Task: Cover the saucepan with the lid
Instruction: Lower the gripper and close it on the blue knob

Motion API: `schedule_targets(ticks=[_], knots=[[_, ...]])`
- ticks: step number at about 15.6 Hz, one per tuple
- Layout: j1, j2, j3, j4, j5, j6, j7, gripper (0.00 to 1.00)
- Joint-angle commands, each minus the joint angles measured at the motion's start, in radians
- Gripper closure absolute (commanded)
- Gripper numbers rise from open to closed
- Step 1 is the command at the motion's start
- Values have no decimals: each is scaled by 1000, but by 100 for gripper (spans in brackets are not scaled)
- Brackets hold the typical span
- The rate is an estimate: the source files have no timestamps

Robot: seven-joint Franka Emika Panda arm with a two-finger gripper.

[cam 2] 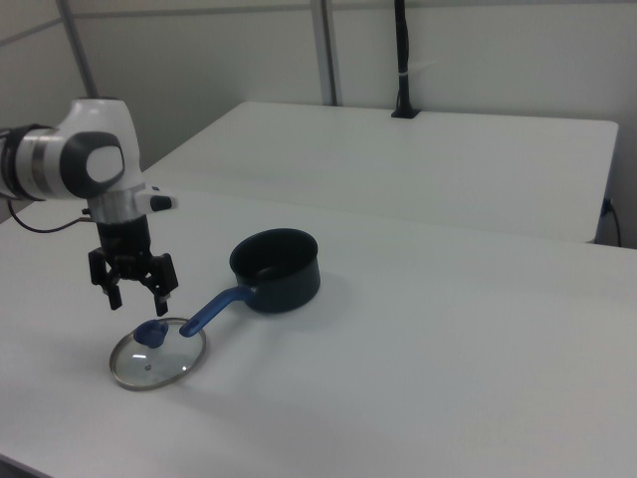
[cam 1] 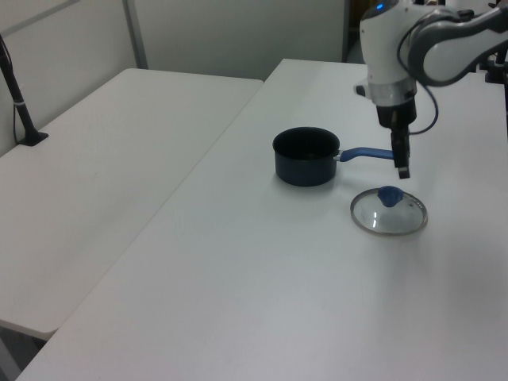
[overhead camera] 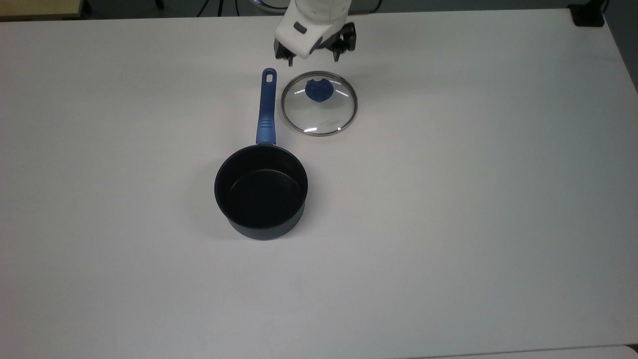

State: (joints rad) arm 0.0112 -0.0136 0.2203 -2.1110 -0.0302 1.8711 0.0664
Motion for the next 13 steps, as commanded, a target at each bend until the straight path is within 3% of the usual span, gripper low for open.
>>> schedule_targets(ticks=[1,11,13], knots=[[4,56,-4,-21,-8,130,111,0],[19,124,34,-61,-23,204,171,0],[19,126,34,-64,-28,212,171,10]])
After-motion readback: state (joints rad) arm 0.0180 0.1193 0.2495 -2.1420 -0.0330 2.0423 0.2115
